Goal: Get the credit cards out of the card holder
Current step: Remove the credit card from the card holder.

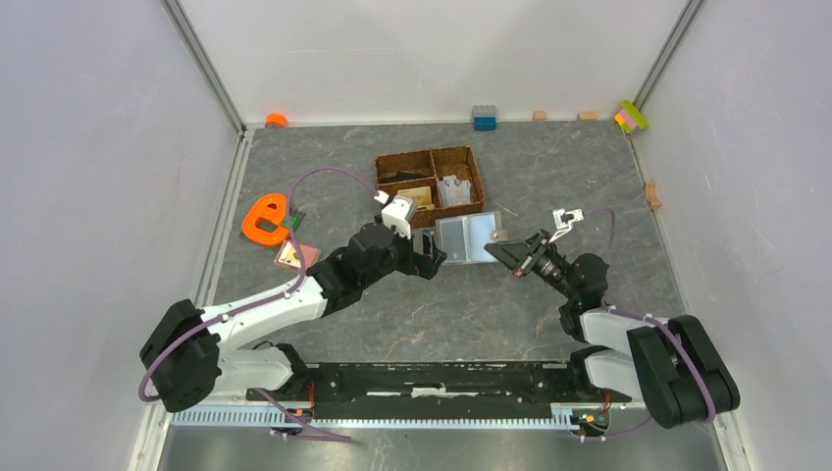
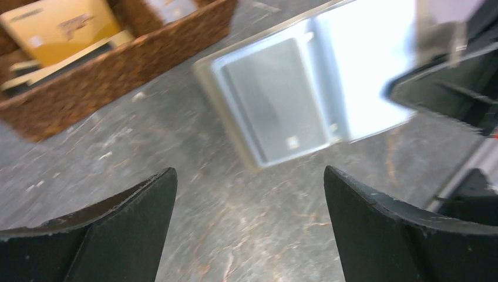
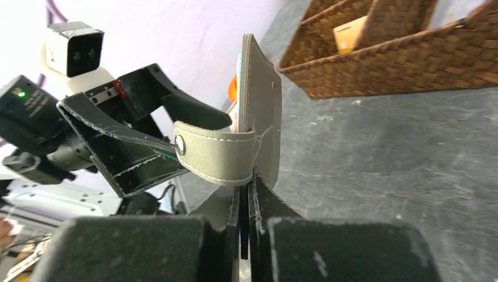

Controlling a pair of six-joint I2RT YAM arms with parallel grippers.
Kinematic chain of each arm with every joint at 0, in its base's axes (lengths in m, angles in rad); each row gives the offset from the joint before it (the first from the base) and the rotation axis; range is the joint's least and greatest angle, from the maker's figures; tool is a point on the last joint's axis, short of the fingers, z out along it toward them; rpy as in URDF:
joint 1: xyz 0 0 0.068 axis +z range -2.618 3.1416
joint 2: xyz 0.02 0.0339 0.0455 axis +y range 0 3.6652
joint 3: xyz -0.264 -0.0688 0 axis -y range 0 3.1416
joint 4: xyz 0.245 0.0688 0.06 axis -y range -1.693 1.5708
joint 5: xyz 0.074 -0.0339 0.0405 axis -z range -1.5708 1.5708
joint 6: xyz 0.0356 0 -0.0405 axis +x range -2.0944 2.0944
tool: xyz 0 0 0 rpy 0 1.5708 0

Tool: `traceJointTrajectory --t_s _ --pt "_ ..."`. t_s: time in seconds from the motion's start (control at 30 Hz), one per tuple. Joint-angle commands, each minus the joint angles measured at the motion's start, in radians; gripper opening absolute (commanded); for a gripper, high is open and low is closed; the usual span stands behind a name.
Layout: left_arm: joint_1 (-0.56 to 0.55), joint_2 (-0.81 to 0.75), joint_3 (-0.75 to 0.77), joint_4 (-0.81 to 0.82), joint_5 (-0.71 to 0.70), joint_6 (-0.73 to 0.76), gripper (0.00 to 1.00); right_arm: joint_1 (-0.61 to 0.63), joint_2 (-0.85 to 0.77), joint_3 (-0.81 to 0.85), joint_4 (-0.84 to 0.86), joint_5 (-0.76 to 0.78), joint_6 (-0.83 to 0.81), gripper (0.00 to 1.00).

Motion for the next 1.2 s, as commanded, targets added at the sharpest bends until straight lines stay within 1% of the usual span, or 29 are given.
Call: traceJointTrajectory --t_s 0.0,0.03,0.1,0.17,0.23,0.4,0.47,0.53,0.6,0.63,0.7,0.77,0.83,0.9,0.97,1.03,1.1,1.17 --pt "0.001 0.001 -0.032 0.270 0.211 -0.058 1.00 -0.005 0.060 -0.009 0.339 -0.102 0.180 0.00" --pt "0.005 -0.001 -0.061 0.326 0.253 -0.067 1.00 -0.005 0.068 -0.009 0.373 -0.113 0.196 0.00" --pt "0.011 -0.010 -0.105 0.411 0.273 -0.087 1.00 -0.005 0.075 -0.012 0.404 -0.124 0.227 0.00" --pt "0.025 -0.010 -0.129 0.445 0.280 -0.114 1.00 -0.004 0.067 -0.015 0.423 -0.128 0.240 0.00" --pt "0.045 0.001 -0.137 0.476 0.322 -0.154 1.00 -0.004 0.055 -0.017 0.412 -0.127 0.236 0.00" --pt "0.077 0.046 -0.111 0.420 0.318 -0.179 1.00 -0.004 0.046 -0.020 0.405 -0.129 0.229 0.00" --pt "0.084 0.066 -0.120 0.472 0.377 -0.182 1.00 -0.004 0.051 -0.018 0.396 -0.131 0.224 0.00" --pt "0.085 0.109 -0.115 0.543 0.486 -0.194 1.00 -0.005 0.073 -0.009 0.392 -0.145 0.233 0.00" --pt "0.086 0.150 -0.102 0.602 0.580 -0.222 0.98 -0.004 0.108 0.000 0.461 -0.166 0.267 0.00" --pt "0.091 0.165 -0.102 0.650 0.626 -0.236 0.96 -0.004 0.122 0.000 0.496 -0.174 0.286 0.00" --pt "0.108 0.171 -0.116 0.730 0.684 -0.265 0.88 -0.004 0.145 0.004 0.513 -0.180 0.293 0.00" --pt "0.124 0.145 -0.133 0.754 0.689 -0.277 0.73 -0.004 0.154 0.014 0.434 -0.175 0.244 0.00" --pt "0.130 0.116 -0.152 0.742 0.653 -0.260 0.53 -0.003 0.152 0.025 0.333 -0.158 0.173 0.02" --pt "0.131 0.101 -0.160 0.701 0.599 -0.240 0.31 0.000 0.140 0.042 0.224 -0.146 0.108 0.06" --pt "0.133 0.100 -0.151 0.650 0.564 -0.230 0.15 0.001 0.117 0.065 0.109 -0.139 0.043 0.06" --pt "0.134 0.105 -0.140 0.625 0.552 -0.233 0.08 0.009 0.080 0.089 -0.029 -0.117 -0.041 0.02" --pt "0.134 0.114 -0.134 0.619 0.550 -0.241 0.07 0.025 0.038 0.114 -0.153 -0.083 -0.121 0.00" --pt "0.135 0.122 -0.124 0.588 0.533 -0.242 0.02 0.047 0.006 0.131 -0.205 -0.065 -0.162 0.00"
